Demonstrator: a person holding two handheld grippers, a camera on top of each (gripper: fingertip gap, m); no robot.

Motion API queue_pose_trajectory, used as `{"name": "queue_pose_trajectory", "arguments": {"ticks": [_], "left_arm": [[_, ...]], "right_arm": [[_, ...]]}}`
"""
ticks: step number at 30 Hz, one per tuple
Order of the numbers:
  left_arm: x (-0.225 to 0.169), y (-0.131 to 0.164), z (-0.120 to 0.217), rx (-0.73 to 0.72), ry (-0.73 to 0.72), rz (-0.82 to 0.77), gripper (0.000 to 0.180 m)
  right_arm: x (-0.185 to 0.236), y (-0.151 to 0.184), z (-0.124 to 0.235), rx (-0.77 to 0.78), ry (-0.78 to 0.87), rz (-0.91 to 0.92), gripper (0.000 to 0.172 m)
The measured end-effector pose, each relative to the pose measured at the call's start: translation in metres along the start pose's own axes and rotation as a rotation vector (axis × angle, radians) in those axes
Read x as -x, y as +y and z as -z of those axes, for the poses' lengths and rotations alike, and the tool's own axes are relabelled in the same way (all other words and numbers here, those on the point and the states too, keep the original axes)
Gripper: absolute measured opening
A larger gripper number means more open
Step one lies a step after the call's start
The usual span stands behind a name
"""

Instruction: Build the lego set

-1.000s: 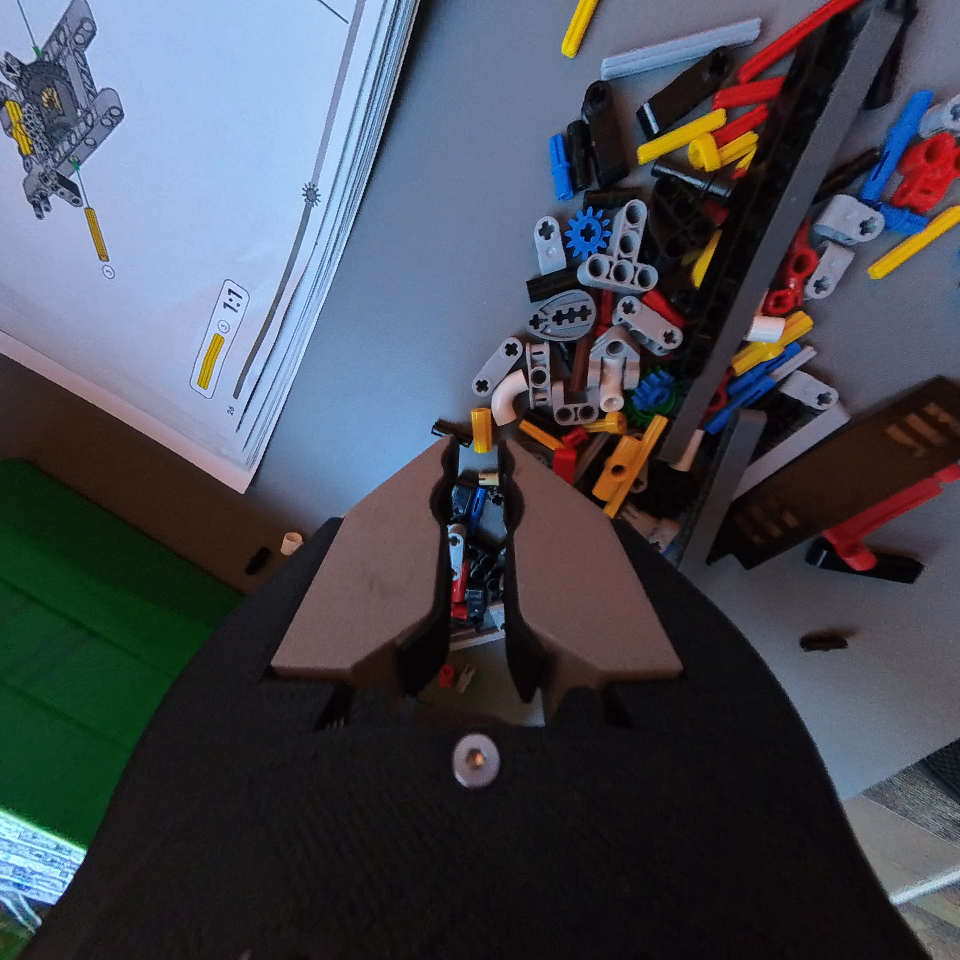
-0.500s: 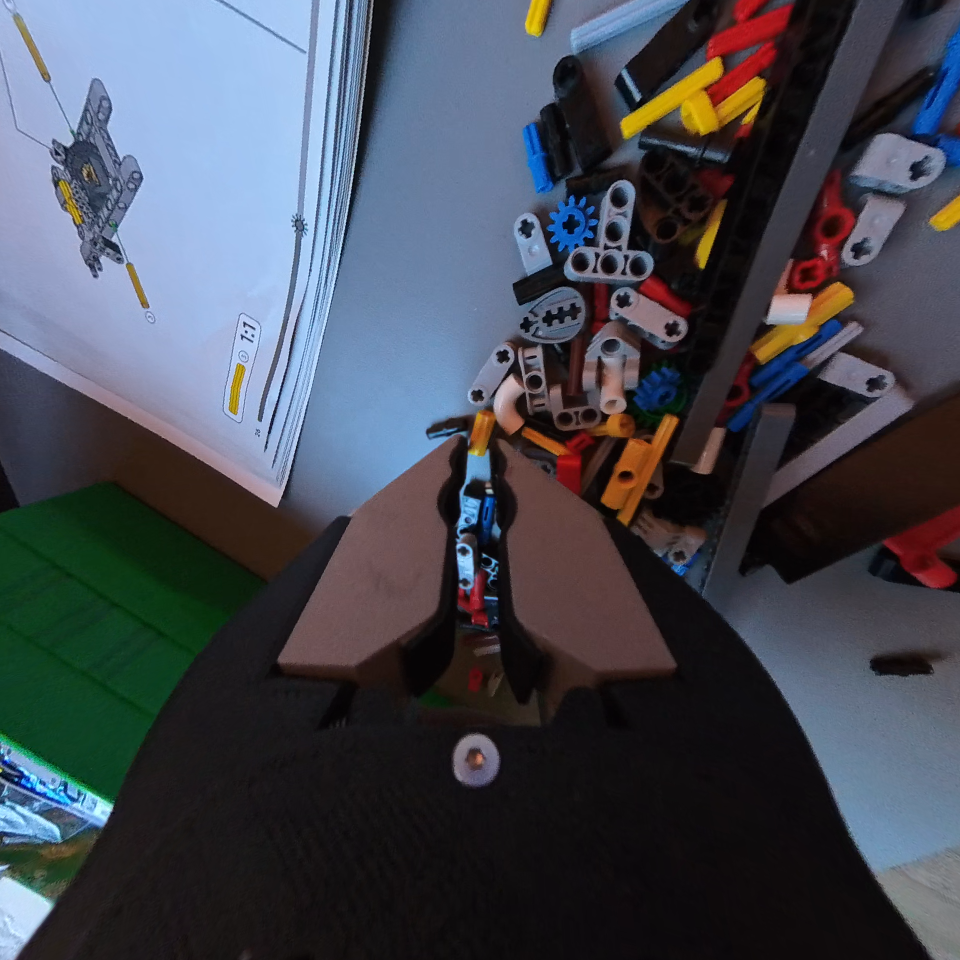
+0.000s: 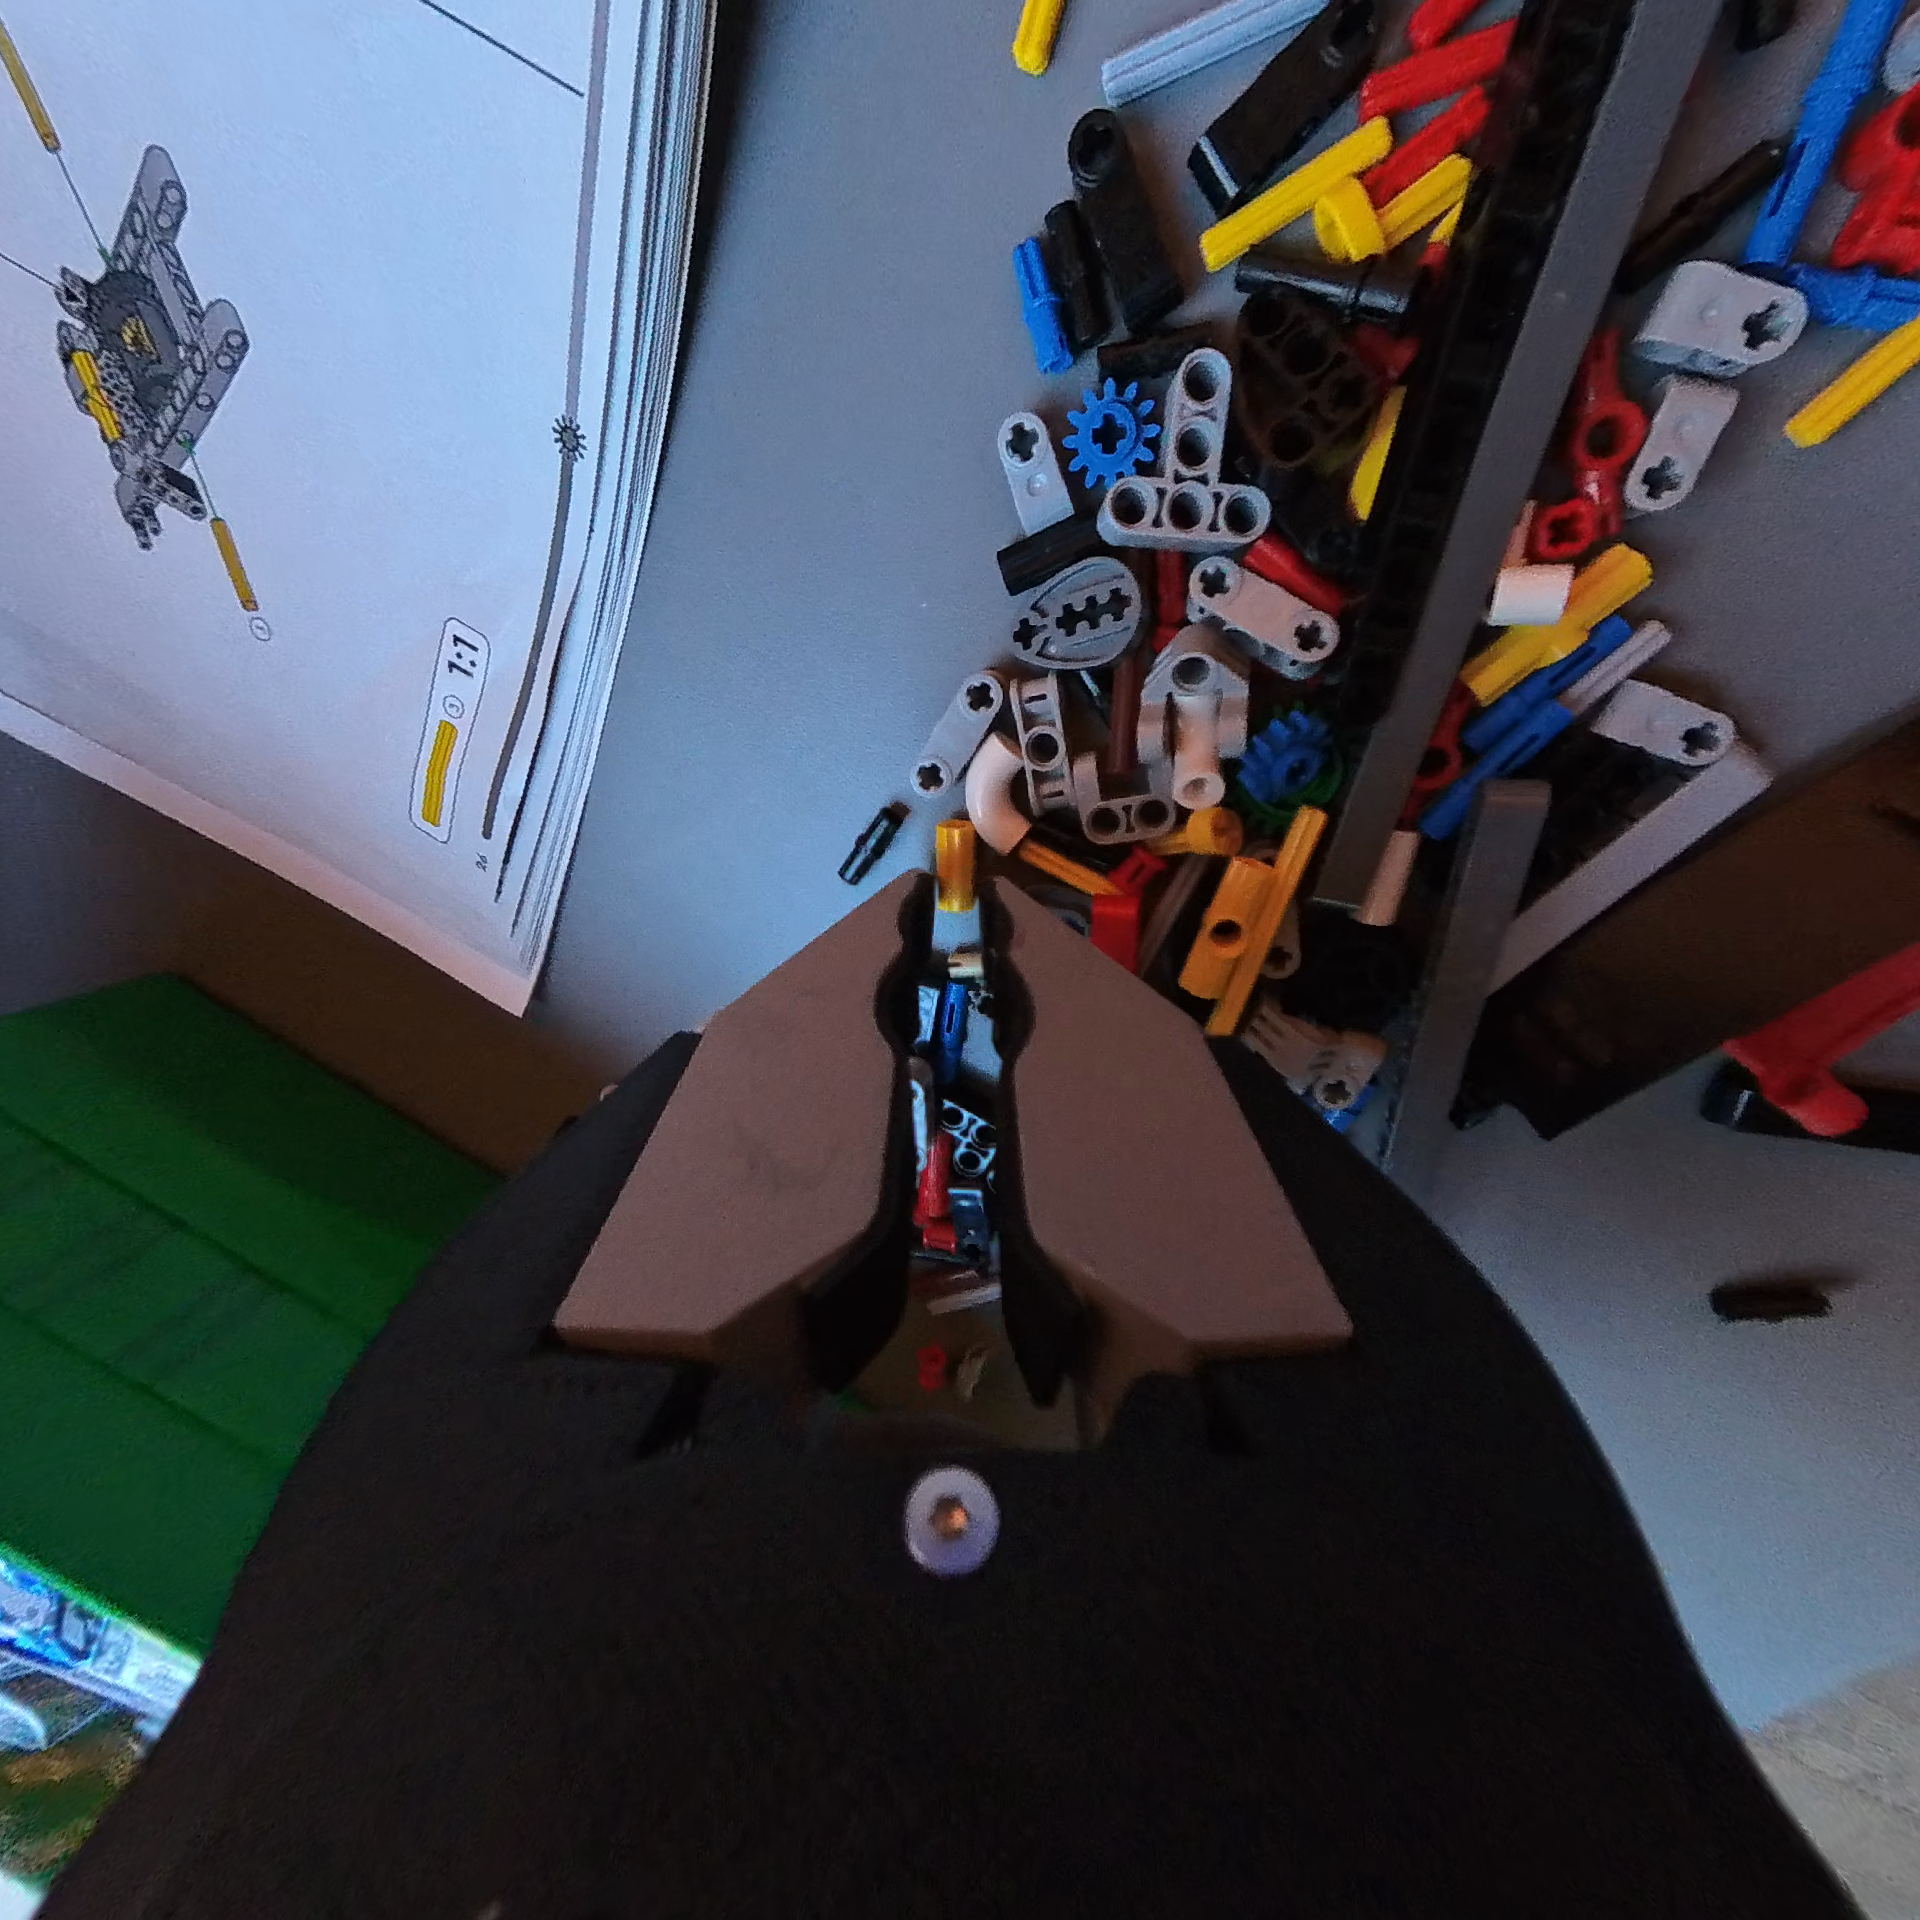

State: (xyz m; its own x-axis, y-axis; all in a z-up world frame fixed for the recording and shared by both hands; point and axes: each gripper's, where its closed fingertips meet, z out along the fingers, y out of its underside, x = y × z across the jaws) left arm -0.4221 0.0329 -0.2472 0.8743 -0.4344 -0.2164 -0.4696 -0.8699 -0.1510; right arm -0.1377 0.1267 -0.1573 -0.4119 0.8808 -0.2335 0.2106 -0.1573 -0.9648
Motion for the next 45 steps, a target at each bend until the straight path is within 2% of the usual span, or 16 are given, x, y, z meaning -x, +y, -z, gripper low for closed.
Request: {"name": "queue_pose_trajectory", "arguments": {"ticks": [4,7,13,17,21,24,28,31,35,39,45], "left_arm": [[0.001,0.001,0.000,0.007,0.003,0.003,0.010],[0.000,-0.002,-0.001,-0.002,0.017,0.004,0.005],[0.001,-0.006,-0.001,-0.027,0.017,0.016,0.004],[0.016,-0.001,0.001,-0.039,-0.082,0.047,0.005],[0.028,-0.010,0.024,-0.173,-0.152,0.194,0.005],[0.004,-0.030,0.044,-0.287,-0.092,0.256,0.004],[-0.047,-0.063,0.060,-0.393,-0.024,0.220,0.004],[-0.079,-0.084,0.060,-0.452,0.039,0.178,0.004],[-0.099,-0.099,0.049,-0.453,0.068,0.133,0.005],[-0.116,-0.113,0.038,-0.455,0.114,0.088,0.004],[-0.131,-0.138,0.032,-0.489,0.177,0.045,0.004]], "right_arm": [[0.001,0.001,-0.001,0.007,-0.005,0.005,0.026],[0.003,0.003,-0.003,0.019,-0.009,0.013,0.027],[0.005,0.005,-0.005,0.038,-0.010,0.029,0.027],[0.004,0.005,-0.005,0.035,-0.004,0.031,0.027],[0.004,0.008,-0.008,0.061,0.019,0.054,0.026],[0.007,0.012,-0.016,0.095,0.035,0.079,0.025],[0.008,0.019,-0.031,0.165,0.103,0.141,0.027],[0.010,0.030,-0.045,0.253,0.138,0.215,0.028],[0.004,0.042,-0.057,0.368,0.191,0.310,0.022],[-0.009,0.056,-0.048,0.476,0.236,0.361,0.012],[-0.029,0.064,-0.017,0.542,0.325,0.363,0.013]]}}
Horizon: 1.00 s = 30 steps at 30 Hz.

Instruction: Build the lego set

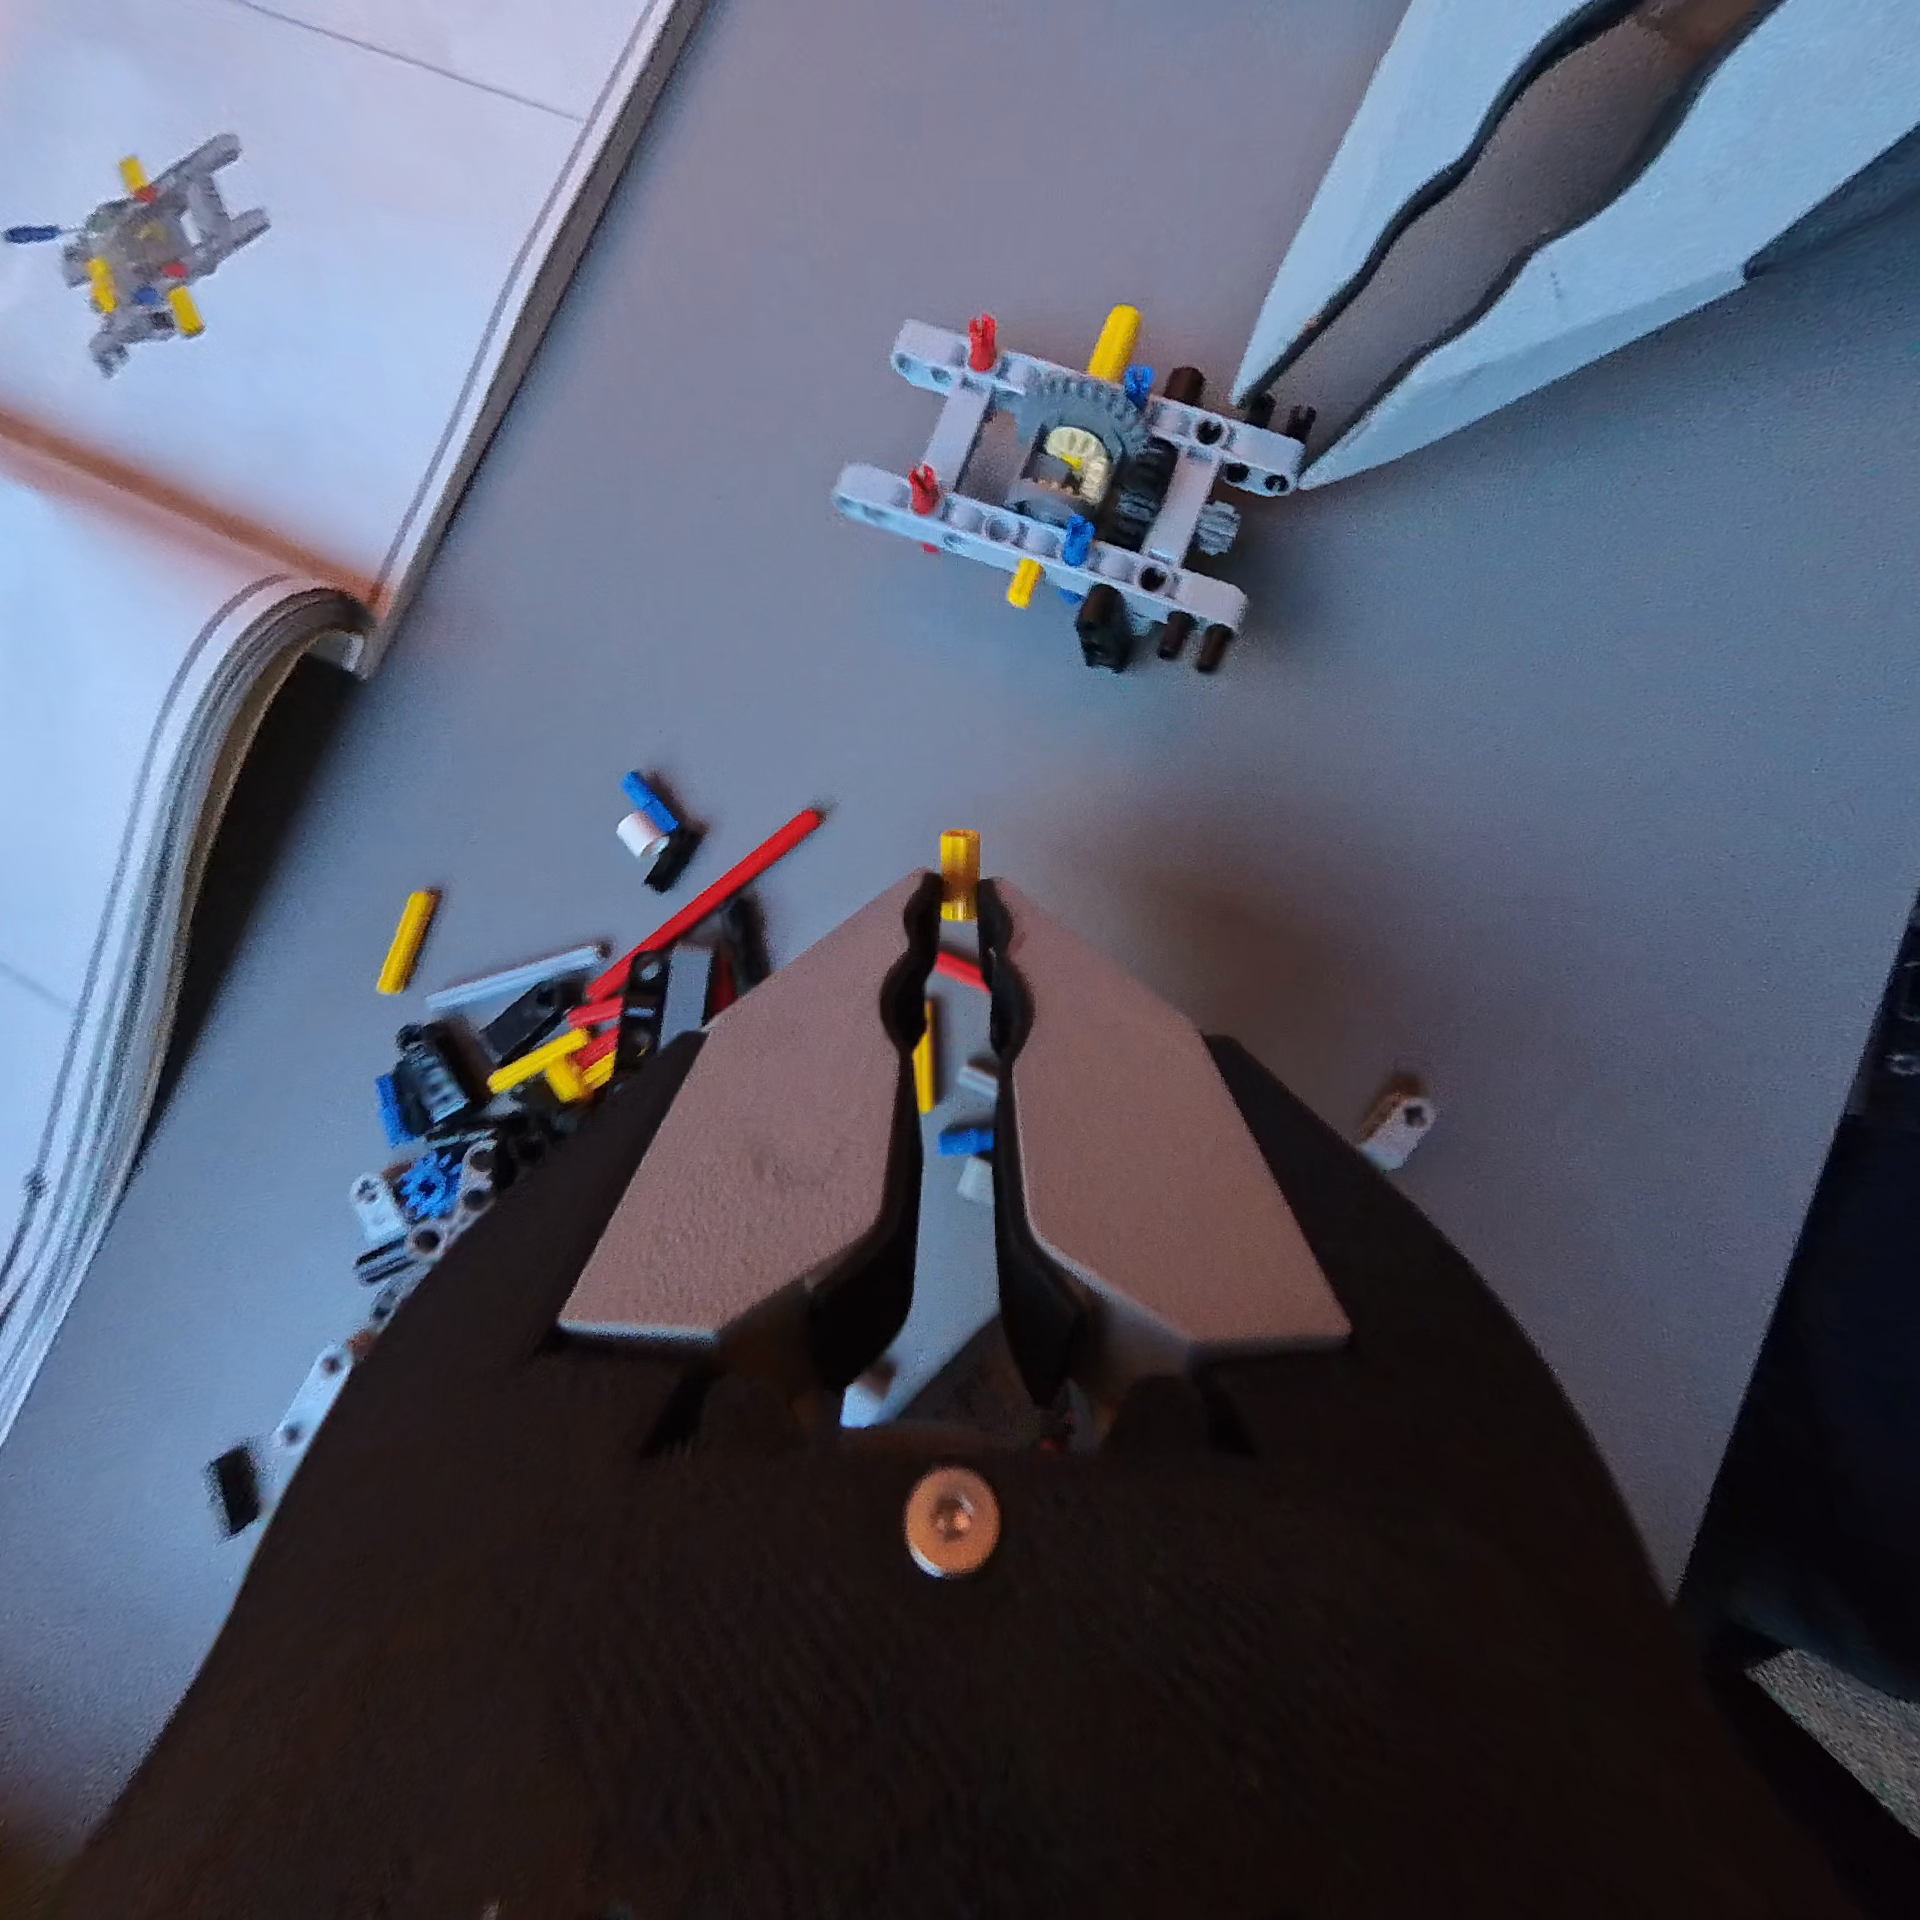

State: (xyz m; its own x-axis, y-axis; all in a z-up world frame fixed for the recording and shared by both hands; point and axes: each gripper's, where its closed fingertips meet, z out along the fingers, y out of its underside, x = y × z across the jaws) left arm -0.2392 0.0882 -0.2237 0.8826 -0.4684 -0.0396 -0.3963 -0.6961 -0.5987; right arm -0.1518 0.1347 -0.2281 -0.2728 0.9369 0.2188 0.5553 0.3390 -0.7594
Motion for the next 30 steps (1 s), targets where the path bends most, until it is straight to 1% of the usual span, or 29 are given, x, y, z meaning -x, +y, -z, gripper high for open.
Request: {"name": "queue_pose_trajectory", "arguments": {"ticks": [2,5,9,11,13,15,17,18,20,22,24,26,28,30], "left_arm": [[-0.007,-0.003,-0.007,0.000,0.040,0.005,0.004],[-0.012,-0.008,-0.015,-0.008,0.042,-0.017,0.004],[-0.005,-0.014,-0.023,-0.006,-0.028,-0.070,0.004],[-0.004,-0.020,-0.024,-0.036,-0.040,-0.090,0.004],[-0.002,-0.022,-0.026,-0.044,-0.048,-0.107,0.004],[-0.002,-0.021,-0.028,-0.031,-0.042,-0.114,0.004],[-0.003,-0.020,-0.031,-0.028,-0.031,-0.120,0.004],[-0.005,-0.018,-0.032,-0.023,-0.016,-0.123,0.004],[-0.006,-0.016,-0.033,-0.021,-0.008,-0.123,0.004],[-0.006,-0.016,-0.034,-0.030,-0.010,-0.116,0.004],[-0.007,-0.017,-0.033,-0.041,-0.019,-0.126,0.004],[-0.008,-0.015,-0.034,-0.029,-0.029,-0.142,0.004],[-0.009,-0.015,-0.035,-0.020,-0.032,-0.149,0.004],[-0.011,-0.015,-0.035,-0.024,-0.025,-0.147,0.004]], "right_arm": [[-0.004,0.002,0.005,-0.009,-0.001,-0.035,0.014],[-0.007,-0.003,0.011,-0.066,-0.046,-0.120,0.019],[-0.019,-0.007,0.016,-0.133,-0.108,-0.296,0.031],[-0.023,-0.007,0.017,-0.149,-0.148,-0.396,0.043],[-0.023,-0.001,0.012,-0.105,-0.179,-0.457,0.062],[-0.020,0.004,0.005,-0.053,-0.198,-0.491,0.072],[-0.018,0.001,-0.001,-0.052,-0.237,-0.523,0.083],[-0.018,-0.001,-0.002,-0.059,-0.259,-0.531,0.086],[-0.024,-0.003,-0.005,-0.067,-0.273,-0.530,0.085],[-0.022,-0.002,-0.006,-0.049,-0.321,-0.527,0.076],[-0.020,-0.001,-0.008,-0.027,-0.335,-0.526,0.072],[-0.019,-0.001,-0.010,-0.020,-0.318,-0.512,0.054],[-0.015,-0.001,-0.013,-0.007,-0.328,-0.489,0.044],[-0.010,-0.002,-0.014,-0.006,-0.373,-0.480,0.037]]}}
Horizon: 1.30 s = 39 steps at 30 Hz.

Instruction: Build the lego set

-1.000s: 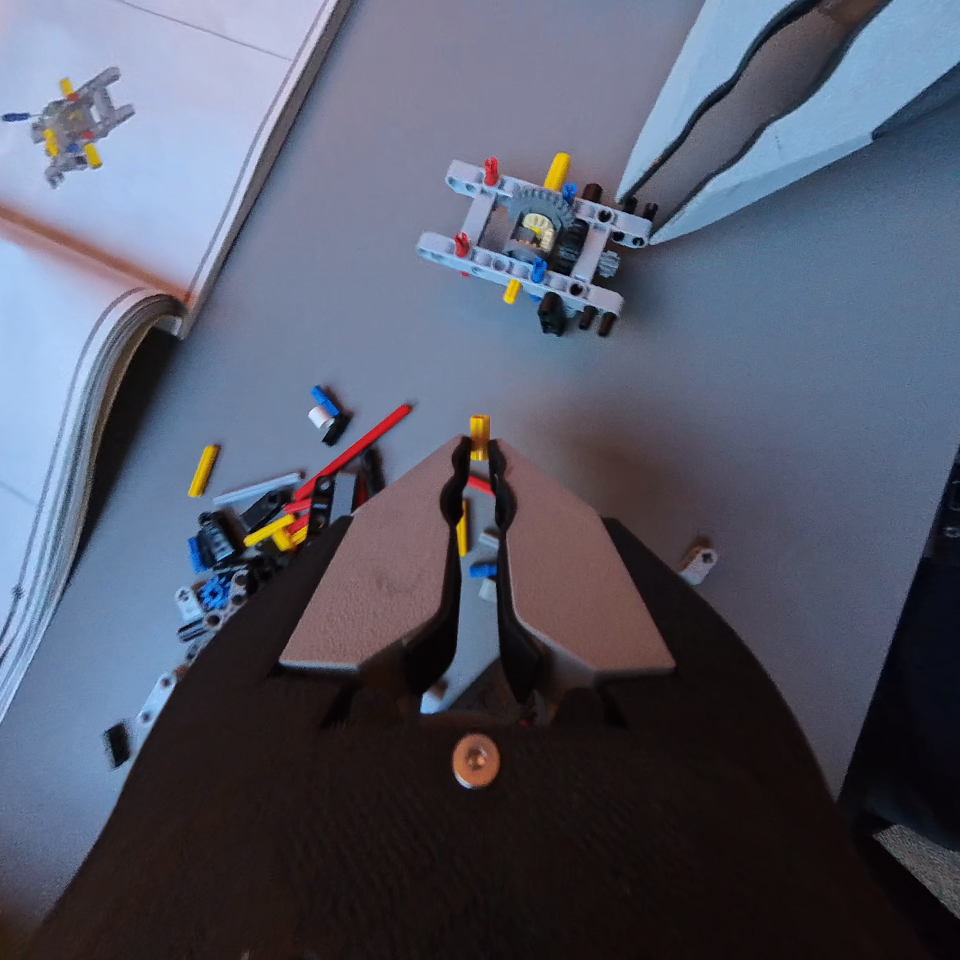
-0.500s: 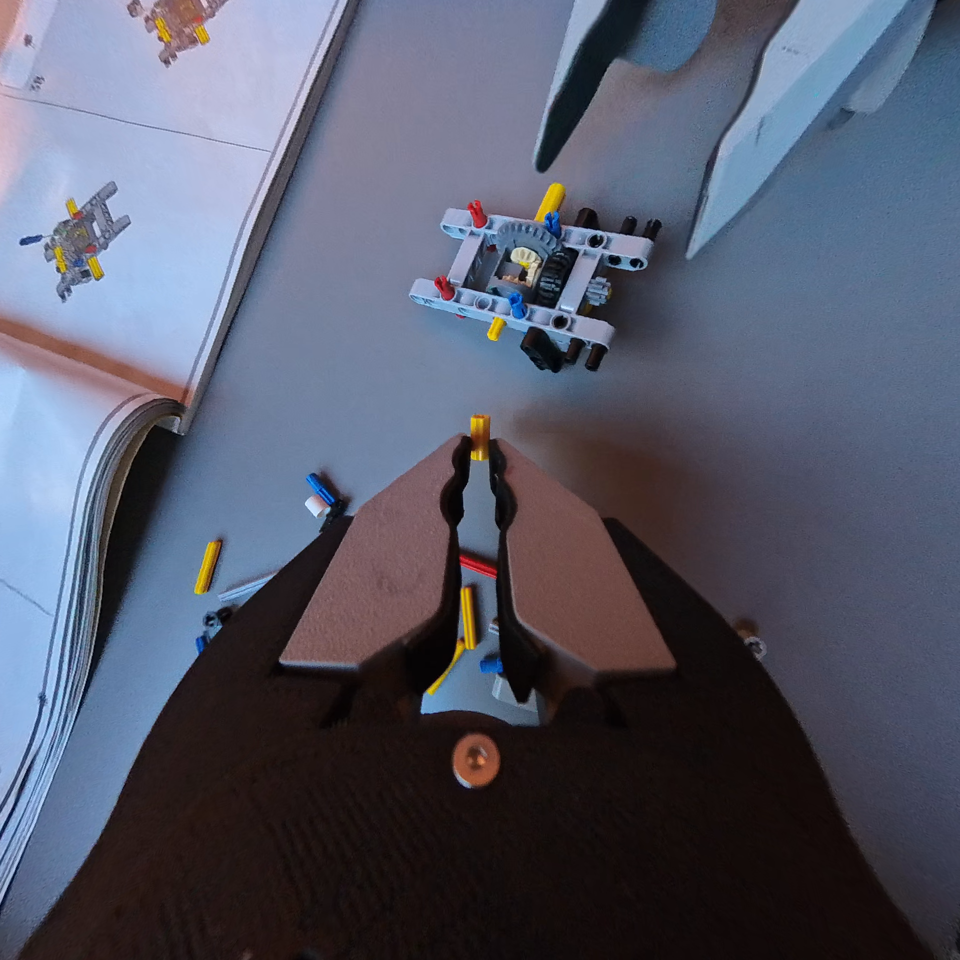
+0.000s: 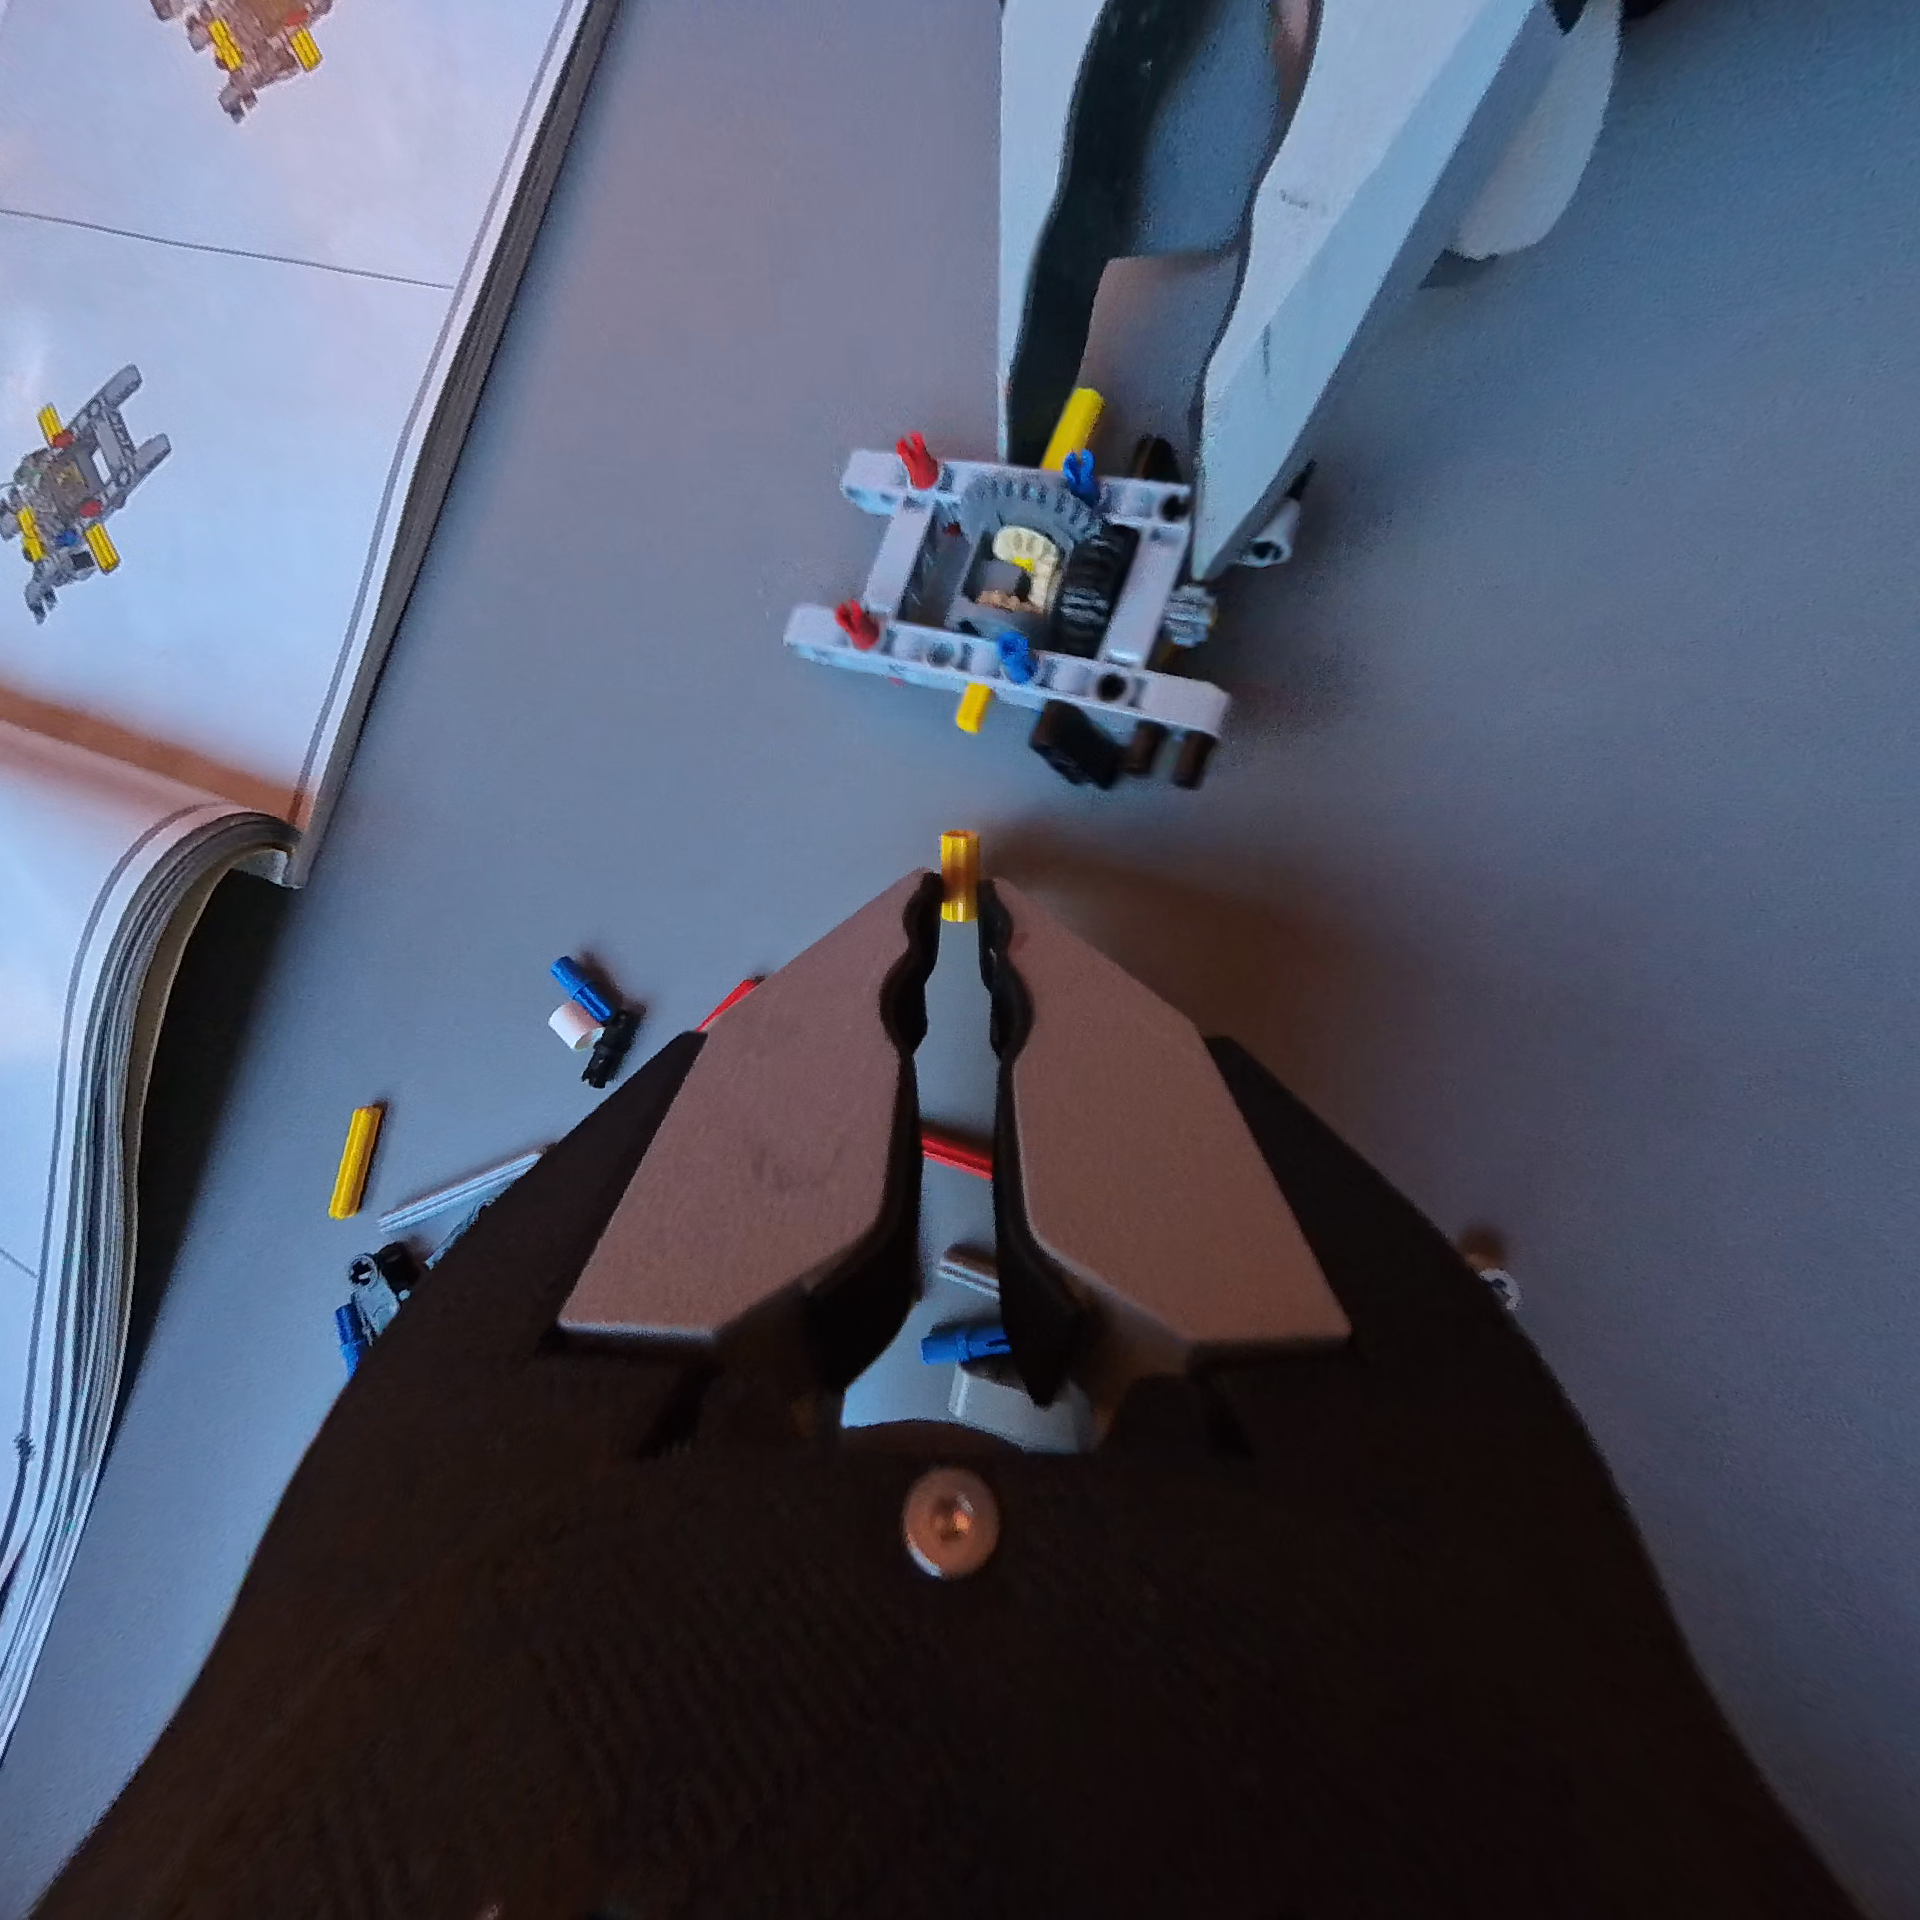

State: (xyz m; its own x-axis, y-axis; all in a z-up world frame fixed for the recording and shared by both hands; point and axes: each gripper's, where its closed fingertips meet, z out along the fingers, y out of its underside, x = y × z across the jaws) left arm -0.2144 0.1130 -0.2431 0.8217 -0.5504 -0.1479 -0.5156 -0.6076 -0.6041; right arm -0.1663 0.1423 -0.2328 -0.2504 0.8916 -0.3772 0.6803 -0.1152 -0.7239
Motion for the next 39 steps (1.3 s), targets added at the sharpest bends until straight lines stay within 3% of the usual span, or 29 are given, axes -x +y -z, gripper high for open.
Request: {"name": "queue_pose_trajectory", "arguments": {"ticks": [9,22,39], "left_arm": [[-0.008,0.001,0.001,-0.011,0.045,0.018,0.004],[-0.009,0.004,-0.001,-0.003,0.044,0.022,0.004],[-0.023,0.005,0.003,0.015,0.116,0.031,0.004]], "right_arm": [[0.005,0.003,0.003,0.011,-0.092,0.029,0.035],[0.017,-0.003,0.002,-0.045,-0.039,0.221,0.035],[0.028,-0.006,0.008,-0.089,-0.102,0.259,0.035]]}}
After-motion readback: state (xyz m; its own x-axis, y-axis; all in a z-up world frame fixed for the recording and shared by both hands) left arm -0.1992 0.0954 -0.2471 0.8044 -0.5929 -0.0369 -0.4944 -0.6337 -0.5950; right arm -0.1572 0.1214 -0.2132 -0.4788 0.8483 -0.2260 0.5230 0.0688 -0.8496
